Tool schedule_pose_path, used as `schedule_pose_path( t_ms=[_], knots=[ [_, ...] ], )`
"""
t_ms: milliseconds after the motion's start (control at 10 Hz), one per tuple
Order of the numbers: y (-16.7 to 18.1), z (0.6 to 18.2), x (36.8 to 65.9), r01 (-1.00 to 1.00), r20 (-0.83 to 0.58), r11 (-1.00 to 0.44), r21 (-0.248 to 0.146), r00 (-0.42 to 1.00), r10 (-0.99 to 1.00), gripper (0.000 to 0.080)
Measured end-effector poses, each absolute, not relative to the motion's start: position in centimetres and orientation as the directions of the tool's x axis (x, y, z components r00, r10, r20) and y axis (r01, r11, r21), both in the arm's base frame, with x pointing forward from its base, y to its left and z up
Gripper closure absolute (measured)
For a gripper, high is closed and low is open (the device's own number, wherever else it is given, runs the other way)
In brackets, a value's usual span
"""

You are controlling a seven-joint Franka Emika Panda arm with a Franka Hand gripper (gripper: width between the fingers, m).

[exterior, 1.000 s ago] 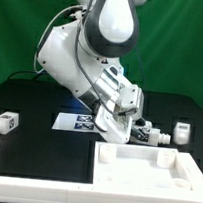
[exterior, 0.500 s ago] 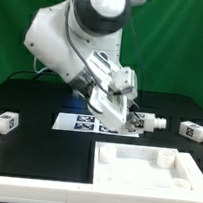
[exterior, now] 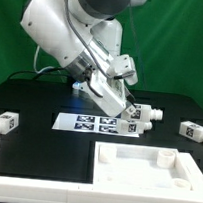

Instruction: Assemble one leg

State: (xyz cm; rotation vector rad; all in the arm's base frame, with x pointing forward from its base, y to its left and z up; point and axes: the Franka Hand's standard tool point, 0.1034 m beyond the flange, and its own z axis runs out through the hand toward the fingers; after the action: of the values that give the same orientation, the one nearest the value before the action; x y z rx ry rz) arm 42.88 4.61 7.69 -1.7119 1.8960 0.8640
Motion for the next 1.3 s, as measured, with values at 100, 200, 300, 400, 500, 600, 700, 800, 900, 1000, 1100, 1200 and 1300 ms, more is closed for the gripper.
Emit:
schedule_pose_path(
  t_ms=[100, 200, 300, 400, 500, 600, 700, 800, 900, 1000, 1100, 1200, 1300],
  knots=[
    [4.5, 8.2, 42.8, -0.986, -0.651, -0.008, 0.167, -0.104, -0.752, 0.0505],
    [3.7, 9.5, 44.0, -0.979, -0.598, -0.112, 0.169, -0.012, -0.801, 0.0505],
    [3.3, 11.2, 46.3, -0.972, -0.565, -0.189, 0.139, 0.079, -0.822, 0.0505],
    [3.1, 12.5, 48.1, -0.96, -0.532, -0.258, 0.11, 0.162, -0.831, 0.0505],
    [3.9, 13.0, 49.2, -0.936, -0.466, -0.338, 0.094, 0.259, -0.846, 0.0505],
    [5.0, 13.5, 49.8, -0.922, -0.419, -0.376, 0.09, 0.308, -0.854, 0.0505],
    [5.5, 13.5, 50.1, -0.924, -0.39, -0.376, 0.068, 0.322, -0.862, 0.0505],
    [5.8, 13.4, 50.2, -0.926, -0.337, -0.371, 0.062, 0.331, -0.882, 0.0505],
    [6.5, 13.4, 50.5, -0.924, -0.28, -0.379, 0.052, 0.351, -0.894, 0.0505],
    [7.1, 13.5, 50.7, -0.917, -0.237, -0.396, 0.042, 0.375, -0.896, 0.0505],
    [6.8, 14.1, 51.8, -0.886, -0.188, -0.462, 0.036, 0.448, -0.874, 0.0505],
    [6.5, 15.1, 53.7, -0.85, -0.126, -0.526, 0.023, 0.519, -0.845, 0.0505],
    [6.5, 15.7, 55.6, -0.816, -0.086, -0.578, 0.009, 0.576, -0.813, 0.0505]
  ],
)
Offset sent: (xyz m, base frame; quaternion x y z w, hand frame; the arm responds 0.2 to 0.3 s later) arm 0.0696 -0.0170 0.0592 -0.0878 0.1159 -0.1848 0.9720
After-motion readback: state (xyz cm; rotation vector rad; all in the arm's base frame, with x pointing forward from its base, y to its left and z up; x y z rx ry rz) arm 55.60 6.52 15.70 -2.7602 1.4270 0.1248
